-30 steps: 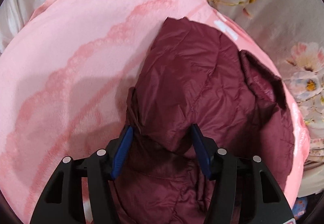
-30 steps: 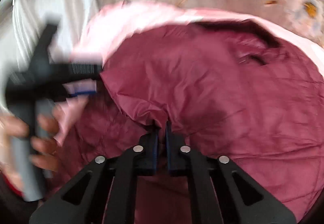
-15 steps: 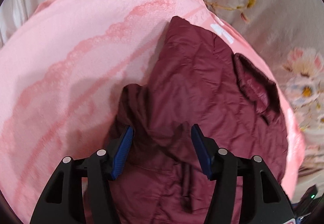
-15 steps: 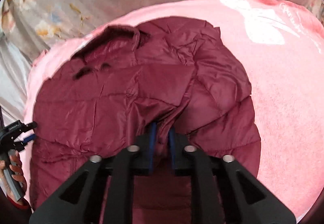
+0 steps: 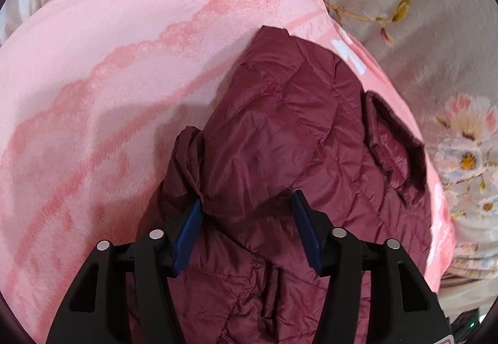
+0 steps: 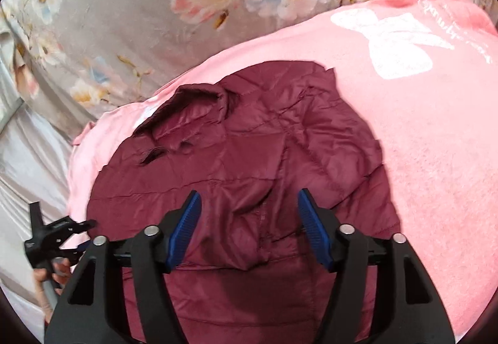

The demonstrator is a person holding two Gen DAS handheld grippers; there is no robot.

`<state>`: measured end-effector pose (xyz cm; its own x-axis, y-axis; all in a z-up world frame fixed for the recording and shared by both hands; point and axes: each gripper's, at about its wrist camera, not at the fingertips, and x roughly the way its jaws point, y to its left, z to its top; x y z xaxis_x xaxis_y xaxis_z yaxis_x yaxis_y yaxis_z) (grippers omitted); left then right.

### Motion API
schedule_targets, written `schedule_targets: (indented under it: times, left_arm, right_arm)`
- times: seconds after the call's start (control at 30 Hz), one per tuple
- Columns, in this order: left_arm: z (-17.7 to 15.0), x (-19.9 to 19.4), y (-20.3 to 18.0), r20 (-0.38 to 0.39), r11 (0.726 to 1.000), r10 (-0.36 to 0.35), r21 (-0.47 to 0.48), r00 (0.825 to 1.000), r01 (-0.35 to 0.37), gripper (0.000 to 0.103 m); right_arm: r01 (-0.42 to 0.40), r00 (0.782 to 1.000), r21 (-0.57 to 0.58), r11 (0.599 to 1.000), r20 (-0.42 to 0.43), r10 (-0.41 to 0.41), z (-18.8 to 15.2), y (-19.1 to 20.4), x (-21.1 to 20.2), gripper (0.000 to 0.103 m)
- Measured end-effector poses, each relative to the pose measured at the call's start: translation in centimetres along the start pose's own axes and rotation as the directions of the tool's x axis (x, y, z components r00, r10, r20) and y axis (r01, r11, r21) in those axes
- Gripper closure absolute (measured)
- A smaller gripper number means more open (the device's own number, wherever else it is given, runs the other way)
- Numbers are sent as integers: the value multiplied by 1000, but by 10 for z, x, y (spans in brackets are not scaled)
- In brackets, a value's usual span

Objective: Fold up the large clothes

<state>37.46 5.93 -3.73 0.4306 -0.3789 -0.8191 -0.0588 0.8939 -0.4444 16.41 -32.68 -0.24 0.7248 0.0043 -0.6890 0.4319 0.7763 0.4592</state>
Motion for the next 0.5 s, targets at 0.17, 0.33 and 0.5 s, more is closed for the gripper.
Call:
schedule_targets:
  times: [0.17, 0.33, 0.5]
  left_arm:
    - [-4, -2, -6, 9, 998, 12, 68, 1000, -12, 103]
    - [-11, -52, -17, 179, 979, 29, 194, 983, -65, 103]
    - [-22, -27, -13, 157, 952, 139, 252, 978, -176, 103]
  right_arm:
    - [77, 994, -133, 988, -66, -86, -6, 27, 37, 88]
    - [-12, 993, -190, 982, 116, 34, 7, 51, -24, 98]
    - [151, 986, -198, 968, -39, -162, -19, 19, 39, 99]
